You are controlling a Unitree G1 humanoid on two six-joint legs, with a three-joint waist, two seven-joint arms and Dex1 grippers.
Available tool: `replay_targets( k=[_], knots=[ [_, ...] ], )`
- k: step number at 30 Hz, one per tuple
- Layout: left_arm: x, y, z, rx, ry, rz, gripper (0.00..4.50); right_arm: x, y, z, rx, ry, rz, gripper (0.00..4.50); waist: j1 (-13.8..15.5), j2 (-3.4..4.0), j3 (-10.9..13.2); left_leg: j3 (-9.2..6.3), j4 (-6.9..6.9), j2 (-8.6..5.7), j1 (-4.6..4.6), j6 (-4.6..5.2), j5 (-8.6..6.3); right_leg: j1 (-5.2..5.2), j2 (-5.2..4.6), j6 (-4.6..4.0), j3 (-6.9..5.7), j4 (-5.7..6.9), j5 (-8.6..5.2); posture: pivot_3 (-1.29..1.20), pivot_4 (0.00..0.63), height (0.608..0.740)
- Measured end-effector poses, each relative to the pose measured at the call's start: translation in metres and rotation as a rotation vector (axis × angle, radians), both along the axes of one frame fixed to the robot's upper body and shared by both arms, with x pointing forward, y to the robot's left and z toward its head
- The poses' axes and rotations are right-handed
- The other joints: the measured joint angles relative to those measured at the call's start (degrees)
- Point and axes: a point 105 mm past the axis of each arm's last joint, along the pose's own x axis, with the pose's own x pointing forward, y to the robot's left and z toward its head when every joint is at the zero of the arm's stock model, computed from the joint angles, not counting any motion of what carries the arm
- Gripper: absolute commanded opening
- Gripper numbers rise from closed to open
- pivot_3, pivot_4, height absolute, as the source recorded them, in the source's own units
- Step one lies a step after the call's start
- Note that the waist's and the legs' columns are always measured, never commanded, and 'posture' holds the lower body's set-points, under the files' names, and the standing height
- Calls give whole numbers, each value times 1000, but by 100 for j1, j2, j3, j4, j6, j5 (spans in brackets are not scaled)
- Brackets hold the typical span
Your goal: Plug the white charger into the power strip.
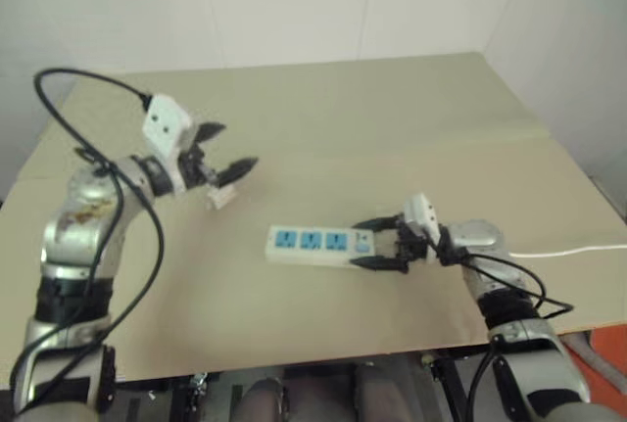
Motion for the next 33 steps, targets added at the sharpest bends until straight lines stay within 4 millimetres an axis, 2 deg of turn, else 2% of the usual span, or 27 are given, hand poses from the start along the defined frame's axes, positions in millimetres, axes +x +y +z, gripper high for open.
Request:
replay_targets(
  k=[4,8,11,16,22,26,29,33],
  knots=[
    [14,3,-4,23,131,117,4500,-2,4,-1,-1,2,18,3376,-7,0,0,-6,-1,-11,-5,0,0,-4,1,2,-3,5,1,0,150,740],
    [24,15,-7,125,360,213,4500,-2,7,-3,5,9,23,3376,-46,-1,0,-11,-2,-21,-4,-1,1,-6,2,3,-1,14,2,0,150,740],
    [27,25,-18,159,531,237,4500,-2,10,-5,8,10,26,3376,-102,-1,0,-21,0,-29,1,-1,1,-8,0,3,-2,29,1,0,150,740],
    [36,37,-40,198,713,284,4500,-2,11,-8,2,9,25,3376,-130,-1,1,-28,5,-35,1,-2,1,-12,0,3,-3,38,1,0,150,740],
    [53,39,-47,302,748,294,4500,-1,13,-9,6,-10,14,3376,-139,-1,1,-27,7,-36,2,-3,2,-11,0,3,-4,38,1,0,150,740],
    [58,31,-59,333,784,252,4500,1,15,-9,16,-15,-8,3376,-143,-3,1,-27,9,-36,2,-3,2,-12,0,3,-4,40,1,0,150,740],
    [60,30,-63,355,789,243,4500,0,15,-10,20,-21,-17,3376,-140,-4,0,-26,9,-36,3,-2,1,-12,0,3,-3,41,1,0,150,740],
    [60,30,-78,373,818,233,4500,0,15,-11,27,-24,-34,3376,-144,-7,1,-26,16,-36,3,-2,1,-12,0,4,-3,45,2,0,150,740]
  ],
)
